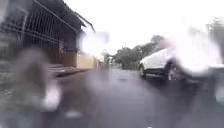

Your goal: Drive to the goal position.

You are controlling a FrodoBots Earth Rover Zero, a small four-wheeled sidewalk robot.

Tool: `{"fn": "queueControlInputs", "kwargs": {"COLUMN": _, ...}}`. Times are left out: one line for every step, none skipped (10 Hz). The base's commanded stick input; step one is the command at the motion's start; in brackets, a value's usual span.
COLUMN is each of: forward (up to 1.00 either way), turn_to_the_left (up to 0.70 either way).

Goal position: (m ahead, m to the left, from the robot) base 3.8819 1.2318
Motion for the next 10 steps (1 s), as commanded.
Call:
{"fn": "queueControlInputs", "kwargs": {"forward": 0.70, "turn_to_the_left": 0.00}}
{"fn": "queueControlInputs", "kwargs": {"forward": 0.70, "turn_to_the_left": 0.00}}
{"fn": "queueControlInputs", "kwargs": {"forward": 0.70, "turn_to_the_left": 0.00}}
{"fn": "queueControlInputs", "kwargs": {"forward": 0.70, "turn_to_the_left": 0.00}}
{"fn": "queueControlInputs", "kwargs": {"forward": 0.70, "turn_to_the_left": 0.00}}
{"fn": "queueControlInputs", "kwargs": {"forward": 0.70, "turn_to_the_left": 0.00}}
{"fn": "queueControlInputs", "kwargs": {"forward": 0.70, "turn_to_the_left": 0.00}}
{"fn": "queueControlInputs", "kwargs": {"forward": 0.70, "turn_to_the_left": 0.00}}
{"fn": "queueControlInputs", "kwargs": {"forward": 0.70, "turn_to_the_left": 0.00}}
{"fn": "queueControlInputs", "kwargs": {"forward": 0.70, "turn_to_the_left": 0.00}}
